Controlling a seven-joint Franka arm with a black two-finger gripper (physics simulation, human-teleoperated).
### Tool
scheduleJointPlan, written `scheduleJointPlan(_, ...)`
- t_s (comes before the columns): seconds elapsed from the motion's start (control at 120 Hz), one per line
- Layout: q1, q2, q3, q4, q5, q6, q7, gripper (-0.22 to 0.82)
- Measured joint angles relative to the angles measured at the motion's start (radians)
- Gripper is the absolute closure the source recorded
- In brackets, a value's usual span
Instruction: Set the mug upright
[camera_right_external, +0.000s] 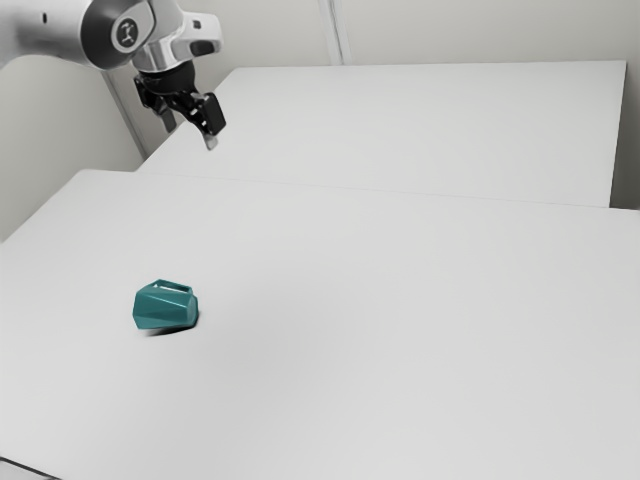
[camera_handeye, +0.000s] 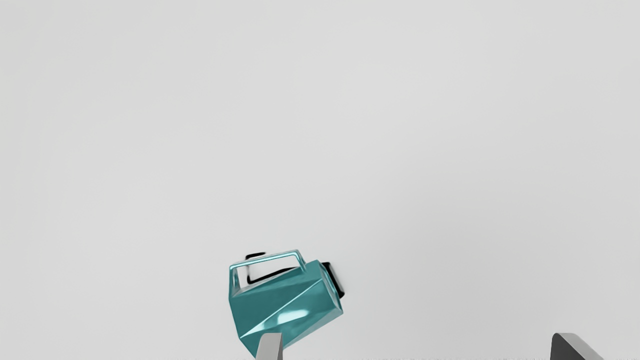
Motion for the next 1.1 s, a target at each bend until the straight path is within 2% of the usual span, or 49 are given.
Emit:
scheduleJointPlan(0.233, -0.011, -0.012, 0.008, -0.015, -0.01, 0.003, 0.007, 0.02)
scheduleJointPlan(0.367, -0.001, -0.063, 0.019, -0.093, -0.025, 0.029, 0.009, 0.02)
scheduleJointPlan(0.667, 0.014, -0.196, 0.1, -0.344, -0.06, 0.139, 0.011, 0.02)
scheduleJointPlan(0.95, 0.011, -0.322, 0.235, -0.588, -0.152, 0.244, 0.015, 0.02)
scheduleJointPlan(1.1, 0.011, -0.351, 0.311, -0.644, -0.232, 0.265, 0.037, 0.02)
